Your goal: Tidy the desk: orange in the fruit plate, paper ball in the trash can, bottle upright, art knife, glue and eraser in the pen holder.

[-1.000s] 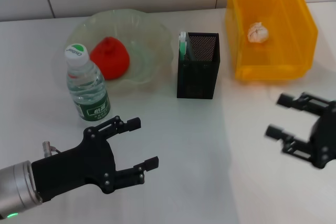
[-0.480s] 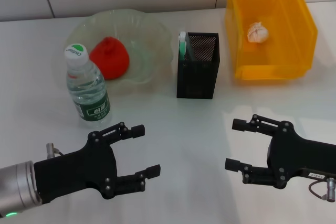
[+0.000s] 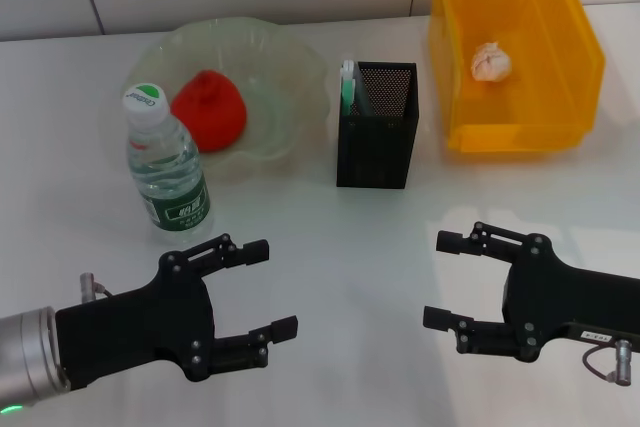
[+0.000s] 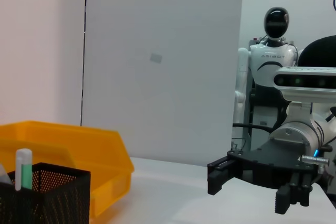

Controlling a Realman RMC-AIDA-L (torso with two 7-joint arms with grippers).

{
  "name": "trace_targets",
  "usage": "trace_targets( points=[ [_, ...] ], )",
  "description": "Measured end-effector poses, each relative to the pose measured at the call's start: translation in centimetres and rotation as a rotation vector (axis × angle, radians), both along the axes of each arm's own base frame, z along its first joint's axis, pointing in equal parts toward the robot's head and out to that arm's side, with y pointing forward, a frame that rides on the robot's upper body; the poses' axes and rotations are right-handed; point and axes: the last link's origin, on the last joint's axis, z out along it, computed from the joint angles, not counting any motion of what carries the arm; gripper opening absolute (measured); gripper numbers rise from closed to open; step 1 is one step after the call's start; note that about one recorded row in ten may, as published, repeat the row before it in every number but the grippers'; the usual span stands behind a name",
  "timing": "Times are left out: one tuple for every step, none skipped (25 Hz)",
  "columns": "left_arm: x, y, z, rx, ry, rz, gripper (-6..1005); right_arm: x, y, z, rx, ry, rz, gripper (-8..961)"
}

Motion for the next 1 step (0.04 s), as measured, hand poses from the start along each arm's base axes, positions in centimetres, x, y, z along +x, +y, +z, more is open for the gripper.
trace_targets(
  points=[
    [-0.09,-0.04,0.06,-0.001,0.001,0.003,830,-0.03,0.03,-0.02,-0.001,0.000,0.001,786]
  ],
)
